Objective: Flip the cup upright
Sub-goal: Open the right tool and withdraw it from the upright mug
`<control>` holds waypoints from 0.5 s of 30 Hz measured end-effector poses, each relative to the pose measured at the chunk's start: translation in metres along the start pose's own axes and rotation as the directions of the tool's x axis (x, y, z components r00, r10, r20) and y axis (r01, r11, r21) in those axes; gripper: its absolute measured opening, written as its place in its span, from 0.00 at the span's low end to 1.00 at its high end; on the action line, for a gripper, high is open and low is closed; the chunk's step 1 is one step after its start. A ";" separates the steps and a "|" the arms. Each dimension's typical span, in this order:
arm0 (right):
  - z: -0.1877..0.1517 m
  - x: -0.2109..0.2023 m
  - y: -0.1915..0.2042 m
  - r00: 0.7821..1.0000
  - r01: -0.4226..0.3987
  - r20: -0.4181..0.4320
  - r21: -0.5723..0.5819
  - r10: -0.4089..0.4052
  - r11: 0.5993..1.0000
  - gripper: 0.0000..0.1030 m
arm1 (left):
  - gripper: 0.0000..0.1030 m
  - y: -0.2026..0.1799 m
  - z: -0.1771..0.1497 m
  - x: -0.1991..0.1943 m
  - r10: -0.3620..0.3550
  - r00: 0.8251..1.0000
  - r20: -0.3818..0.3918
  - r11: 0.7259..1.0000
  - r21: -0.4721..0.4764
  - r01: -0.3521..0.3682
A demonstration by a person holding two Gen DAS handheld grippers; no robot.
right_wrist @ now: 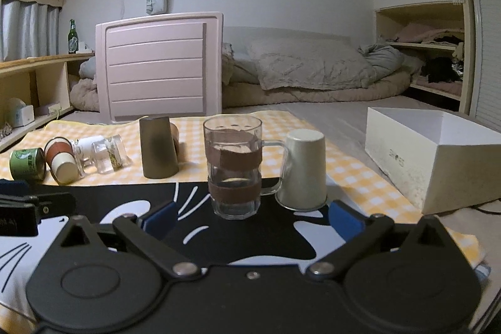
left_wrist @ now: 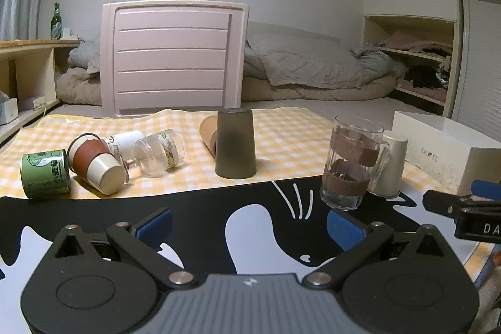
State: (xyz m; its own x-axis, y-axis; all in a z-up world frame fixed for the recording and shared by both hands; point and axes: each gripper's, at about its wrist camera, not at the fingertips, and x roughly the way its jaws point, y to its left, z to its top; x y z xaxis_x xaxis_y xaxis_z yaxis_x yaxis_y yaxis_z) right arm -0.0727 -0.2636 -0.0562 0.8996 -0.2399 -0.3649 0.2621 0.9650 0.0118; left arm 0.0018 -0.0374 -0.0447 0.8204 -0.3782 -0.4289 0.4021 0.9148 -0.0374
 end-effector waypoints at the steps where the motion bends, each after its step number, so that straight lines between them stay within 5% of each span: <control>1: 0.000 -0.001 0.000 1.000 0.006 0.003 -0.001 -0.006 1.000 1.00 | 1.00 -0.001 0.000 0.000 0.002 1.000 0.002 1.000 0.004 -0.002; 15: 0.000 -0.007 0.002 1.000 0.012 0.029 -0.017 -0.011 1.000 1.00 | 1.00 -0.003 -0.001 -0.003 0.015 1.000 0.019 1.000 0.007 -0.015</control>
State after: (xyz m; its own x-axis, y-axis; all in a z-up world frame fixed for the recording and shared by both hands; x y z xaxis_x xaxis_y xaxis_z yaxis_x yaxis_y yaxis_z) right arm -0.0785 -0.2600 -0.0538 0.9063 -0.2537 -0.3381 0.2667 0.9637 -0.0082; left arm -0.0024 -0.0390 -0.0438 0.8337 -0.3672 -0.4124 0.3928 0.9193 -0.0244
